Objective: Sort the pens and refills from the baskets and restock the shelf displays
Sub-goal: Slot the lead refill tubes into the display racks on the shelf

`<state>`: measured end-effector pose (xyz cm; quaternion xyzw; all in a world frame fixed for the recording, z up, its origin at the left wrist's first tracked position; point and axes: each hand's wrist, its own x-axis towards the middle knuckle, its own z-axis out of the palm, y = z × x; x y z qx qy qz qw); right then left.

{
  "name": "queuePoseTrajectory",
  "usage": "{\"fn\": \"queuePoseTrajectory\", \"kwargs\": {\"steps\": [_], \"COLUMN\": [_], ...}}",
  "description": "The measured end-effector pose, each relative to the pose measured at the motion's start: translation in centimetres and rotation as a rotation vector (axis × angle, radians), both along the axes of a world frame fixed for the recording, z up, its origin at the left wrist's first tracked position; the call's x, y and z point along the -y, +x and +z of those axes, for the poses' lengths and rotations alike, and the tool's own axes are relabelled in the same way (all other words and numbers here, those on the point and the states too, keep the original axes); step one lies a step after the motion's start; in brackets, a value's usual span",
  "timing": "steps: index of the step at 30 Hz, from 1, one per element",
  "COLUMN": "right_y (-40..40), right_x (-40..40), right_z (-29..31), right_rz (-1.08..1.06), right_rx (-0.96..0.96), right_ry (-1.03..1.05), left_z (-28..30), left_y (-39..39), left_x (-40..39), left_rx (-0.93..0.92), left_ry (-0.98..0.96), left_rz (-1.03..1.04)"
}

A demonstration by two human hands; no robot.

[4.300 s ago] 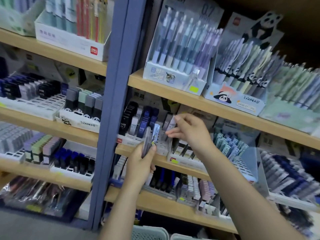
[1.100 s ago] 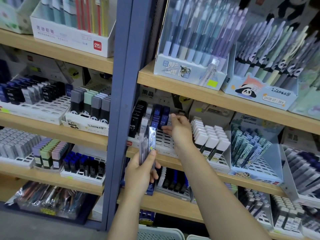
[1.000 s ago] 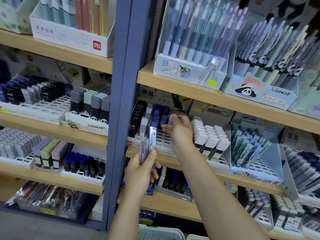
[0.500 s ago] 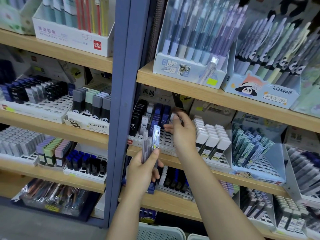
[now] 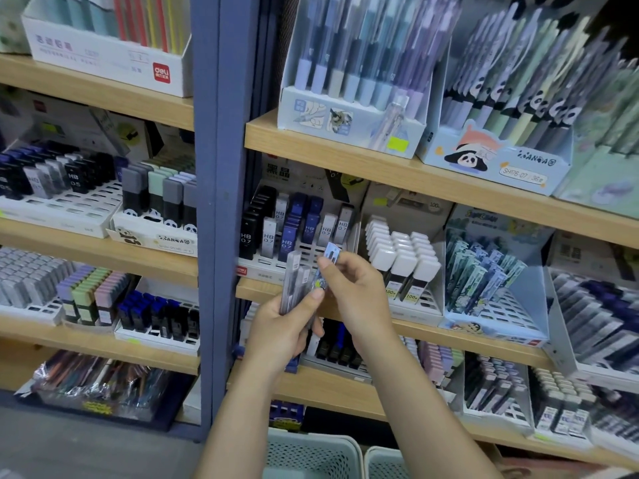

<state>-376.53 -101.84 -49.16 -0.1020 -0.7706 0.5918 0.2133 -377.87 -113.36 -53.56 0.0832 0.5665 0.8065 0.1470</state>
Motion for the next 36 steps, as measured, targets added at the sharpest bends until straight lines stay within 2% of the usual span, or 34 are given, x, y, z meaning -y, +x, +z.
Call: {"fn": "queuePoseTrajectory", "kwargs": {"steps": [6, 11, 14, 18, 28, 36], "right_y": [0.7, 1.3, 1.7, 2.1, 2.4, 2.4], "right_x": [-0.2, -0.2, 0.1, 0.5, -0.4, -0.9], "right_z": [0.8, 0.7, 0.7, 0.6, 0.4, 0.4], "right_rz": [0.056, 0.065, 0.116, 0.215, 0.14, 0.069], "right_rx": [-0.054, -0.13, -0.024, 0.114, 0.114, 0.035], "right_ry": [-0.153, 0.005, -0.099, -0.102, -0.163, -0.268], "left_z": [-0.2, -0.2, 0.0, 0.0, 0.3, 0.5], "left_y": [-0.1, -0.3, 0.0, 0.3, 0.8, 1.0], "left_x": [0.1, 0.7, 1.1, 1.4, 1.6, 1.7], "left_rx": [0.007, -0.035, -0.052, -0.092, -0.115, -0.096], "left_ry": [0.018, 0.013, -0.008, -0.07, -0.07, -0.047], "left_rz": [0.003, -0.011, -0.066, -0.124, -0.21, -0.294]}}
